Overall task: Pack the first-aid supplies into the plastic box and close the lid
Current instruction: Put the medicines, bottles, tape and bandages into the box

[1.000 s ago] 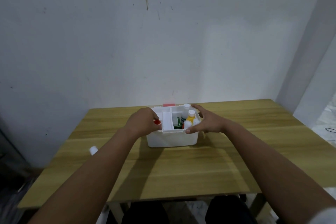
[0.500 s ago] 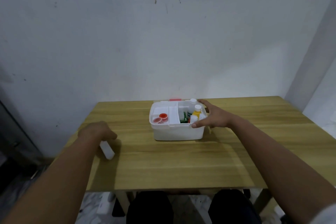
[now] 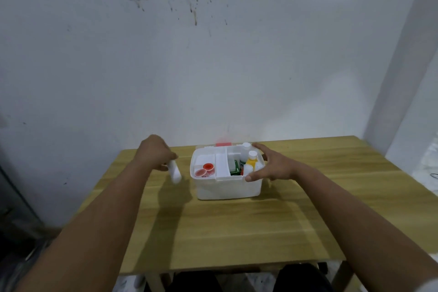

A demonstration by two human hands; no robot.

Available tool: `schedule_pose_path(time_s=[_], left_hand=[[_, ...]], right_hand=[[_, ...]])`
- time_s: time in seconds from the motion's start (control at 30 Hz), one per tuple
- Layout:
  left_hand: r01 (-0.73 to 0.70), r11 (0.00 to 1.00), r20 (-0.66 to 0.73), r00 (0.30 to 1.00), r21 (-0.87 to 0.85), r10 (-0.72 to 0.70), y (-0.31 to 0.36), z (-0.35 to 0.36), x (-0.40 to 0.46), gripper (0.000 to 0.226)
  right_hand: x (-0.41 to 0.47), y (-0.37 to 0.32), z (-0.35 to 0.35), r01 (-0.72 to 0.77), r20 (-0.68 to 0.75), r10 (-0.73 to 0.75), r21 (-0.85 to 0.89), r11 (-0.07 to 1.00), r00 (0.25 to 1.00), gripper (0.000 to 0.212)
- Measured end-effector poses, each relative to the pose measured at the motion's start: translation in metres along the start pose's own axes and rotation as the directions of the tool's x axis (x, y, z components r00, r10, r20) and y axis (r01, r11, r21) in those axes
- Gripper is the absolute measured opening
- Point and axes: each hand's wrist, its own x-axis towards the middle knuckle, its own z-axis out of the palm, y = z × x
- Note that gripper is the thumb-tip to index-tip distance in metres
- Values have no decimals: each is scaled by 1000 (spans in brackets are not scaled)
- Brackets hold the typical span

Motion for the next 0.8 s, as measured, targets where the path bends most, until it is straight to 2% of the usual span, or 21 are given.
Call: schedule_pose_path(time_s=[0.17, 0.33, 0.43, 0.53, 0.67, 0.73, 0.8], left_hand=[[-140, 989, 78, 987, -39, 143, 74, 36, -6, 22], [-188, 981, 140, 973, 37, 181, 95, 78, -6, 32], [-236, 960, 141, 966, 152, 216, 94, 94, 0, 32], [-295, 903, 52, 955, 311, 294, 90, 96, 12, 37], [-212, 897, -94, 959, 387, 267, 69, 83, 40, 39], [-138, 935, -129, 973, 327, 189, 51, 78, 56, 42], [-21, 987, -103, 994, 161, 38, 32, 78, 73, 49]], right_hand=[[0, 2, -1, 8, 4, -8, -15, 1000, 1000, 134], [-3, 1, -1, 6, -10, -6, 2, 1000, 1000, 138], [-2, 4, -2, 9, 9, -9, 3, 1000, 1000, 134], [0, 2, -8, -2, 42, 2, -7, 1000, 999, 125], [13, 7, -13, -46, 6, 46, 113, 992, 999, 108], [23, 10, -12, -80, -29, 90, 250, 965, 996, 95], [34, 15, -10, -119, -44, 151, 413, 903, 988, 88]])
